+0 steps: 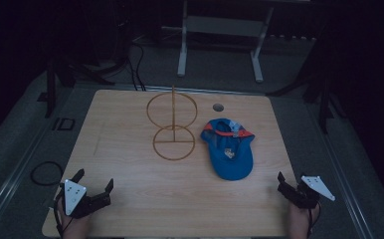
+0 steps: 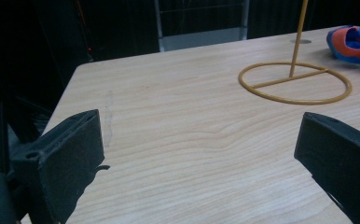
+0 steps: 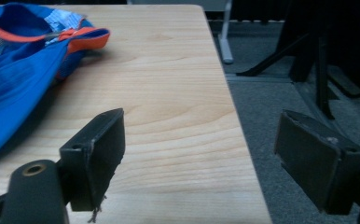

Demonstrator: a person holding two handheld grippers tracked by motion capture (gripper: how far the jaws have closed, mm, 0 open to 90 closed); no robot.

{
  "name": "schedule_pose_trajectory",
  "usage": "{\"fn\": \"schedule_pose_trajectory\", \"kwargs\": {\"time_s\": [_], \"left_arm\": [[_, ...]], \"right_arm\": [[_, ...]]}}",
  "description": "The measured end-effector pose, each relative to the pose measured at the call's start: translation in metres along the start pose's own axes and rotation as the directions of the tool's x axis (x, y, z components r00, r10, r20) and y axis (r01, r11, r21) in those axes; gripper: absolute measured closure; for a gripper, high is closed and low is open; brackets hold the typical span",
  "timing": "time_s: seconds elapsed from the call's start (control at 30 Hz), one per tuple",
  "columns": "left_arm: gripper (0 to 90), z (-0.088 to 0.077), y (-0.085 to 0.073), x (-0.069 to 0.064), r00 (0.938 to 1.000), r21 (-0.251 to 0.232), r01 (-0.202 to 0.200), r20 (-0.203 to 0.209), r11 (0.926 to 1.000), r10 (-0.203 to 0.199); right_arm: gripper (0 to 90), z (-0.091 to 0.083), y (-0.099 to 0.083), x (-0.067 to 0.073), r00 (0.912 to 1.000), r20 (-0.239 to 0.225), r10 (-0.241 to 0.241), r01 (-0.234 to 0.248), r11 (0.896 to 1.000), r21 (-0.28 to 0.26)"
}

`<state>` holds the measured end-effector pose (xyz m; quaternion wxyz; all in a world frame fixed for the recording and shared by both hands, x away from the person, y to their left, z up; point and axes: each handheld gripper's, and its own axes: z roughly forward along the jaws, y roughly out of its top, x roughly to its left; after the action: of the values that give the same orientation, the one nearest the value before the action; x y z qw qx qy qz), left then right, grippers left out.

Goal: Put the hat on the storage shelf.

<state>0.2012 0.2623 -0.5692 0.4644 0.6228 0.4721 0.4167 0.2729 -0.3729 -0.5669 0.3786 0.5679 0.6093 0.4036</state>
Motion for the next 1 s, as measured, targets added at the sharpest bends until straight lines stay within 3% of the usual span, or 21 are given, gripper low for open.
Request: {"fn": "schedule_pose_trajectory", "kwargs": {"time_s": [0.13, 0.27, 0.4, 0.5, 0.63, 0.7, 0.83, 0.87, 1.0], "left_arm": [[1.8, -0.003, 0.000, 0.001, 0.9999, -0.002, 0.009, 0.009, 1.0000, -0.009], [1.8, -0.003, -0.001, 0.000, 0.9990, 0.014, 0.005, 0.044, 0.9999, -0.005], [1.8, -0.003, 0.000, -0.001, 0.9977, 0.010, 0.004, 0.068, 0.9999, -0.005], [1.8, -0.001, 0.000, -0.001, 0.9992, 0.018, -0.017, 0.037, 0.9997, 0.016], [1.7, 0.000, -0.003, 0.005, 0.9977, 0.036, 0.021, 0.063, 0.9991, -0.023], [1.8, -0.002, -0.004, 0.006, 0.9969, 0.033, 0.026, 0.074, 0.9991, -0.028], [1.8, -0.003, -0.003, 0.006, 0.9951, 0.027, 0.051, 0.084, 0.9983, -0.053], [1.7, -0.003, -0.002, 0.004, 0.9915, 0.017, 0.074, 0.107, 0.9971, -0.075], [1.8, -0.003, -0.001, -0.001, 0.9894, 0.009, 0.060, 0.132, 0.9982, -0.061]], "right_arm": [[16.8, 0.001, 0.000, 0.001, 0.9999, 0.000, -0.011, 0.011, 1.000, 0.006], [16.7, 0.005, 0.002, 0.005, 0.9984, -0.044, -0.036, 0.039, 0.997, 0.062], [16.2, 0.006, 0.003, 0.006, 0.9963, -0.085, -0.014, 0.021, 0.996, 0.087], [16.2, 0.006, 0.007, 0.007, 0.9940, -0.109, -0.013, 0.023, 0.995, 0.094], [16.3, 0.012, 0.016, 0.009, 0.9861, -0.165, 0.012, 0.009, 0.992, 0.129], [16.4, 0.016, 0.020, 0.011, 0.9851, -0.172, -0.009, 0.034, 0.989, 0.147], [16.5, 0.020, 0.029, 0.014, 0.9825, -0.186, -0.016, 0.044, 0.988, 0.146], [16.6, 0.021, 0.038, 0.016, 0.9797, -0.200, -0.010, 0.038, 0.990, 0.137], [14.1, 0.024, 0.054, 0.020, 0.9745, -0.224, -0.003, 0.032, 0.992, 0.126]]}}
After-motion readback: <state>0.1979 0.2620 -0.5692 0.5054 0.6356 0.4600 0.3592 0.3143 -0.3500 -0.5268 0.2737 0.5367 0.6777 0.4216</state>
